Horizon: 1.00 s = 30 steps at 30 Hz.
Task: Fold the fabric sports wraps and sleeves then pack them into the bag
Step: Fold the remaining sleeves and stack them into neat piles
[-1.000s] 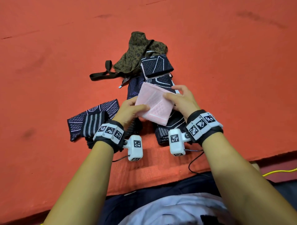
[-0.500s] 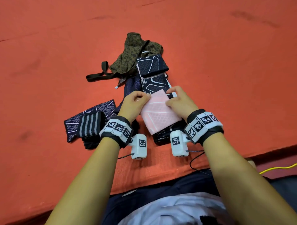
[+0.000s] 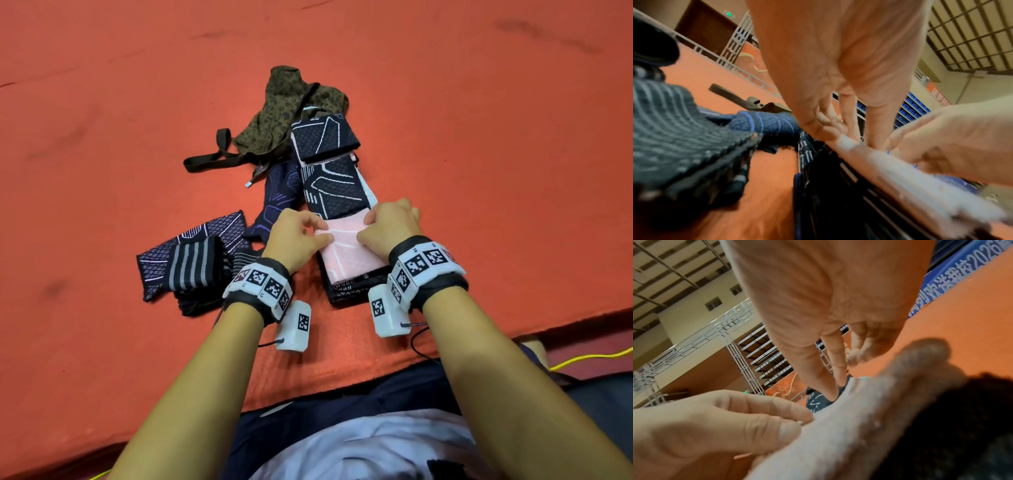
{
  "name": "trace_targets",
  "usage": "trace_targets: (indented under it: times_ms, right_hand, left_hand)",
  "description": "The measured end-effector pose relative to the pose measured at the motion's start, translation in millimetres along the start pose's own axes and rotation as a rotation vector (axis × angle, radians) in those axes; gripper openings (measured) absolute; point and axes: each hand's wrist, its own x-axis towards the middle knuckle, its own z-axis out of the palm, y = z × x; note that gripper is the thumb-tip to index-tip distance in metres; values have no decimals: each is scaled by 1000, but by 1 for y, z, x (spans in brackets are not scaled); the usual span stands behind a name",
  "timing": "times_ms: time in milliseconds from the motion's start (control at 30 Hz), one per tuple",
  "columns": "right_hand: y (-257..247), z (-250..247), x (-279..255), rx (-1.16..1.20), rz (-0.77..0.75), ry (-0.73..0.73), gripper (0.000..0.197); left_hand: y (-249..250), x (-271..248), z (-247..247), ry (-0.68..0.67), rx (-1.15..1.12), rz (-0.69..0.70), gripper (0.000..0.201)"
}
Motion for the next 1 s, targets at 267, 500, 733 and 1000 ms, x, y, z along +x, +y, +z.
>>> trace_targets:
  times_ms: [267, 500, 733, 1000]
  right_hand:
    - [-9, 2, 0, -38, -102, -202, 50]
    - [-6, 11, 1, 42, -66, -210, 55]
    - [-11, 21, -7, -75, -83, -184, 57]
    - [-59, 1, 7, -142, -184, -263, 13]
  left_hand:
    - [5, -2, 6, -334, 200, 79, 74]
    - [-1, -1, 10, -366, 346, 76, 94]
    - [-11, -1, 14, -363, 243, 63, 88]
    - [-36, 15, -25, -15, -124, -76, 20]
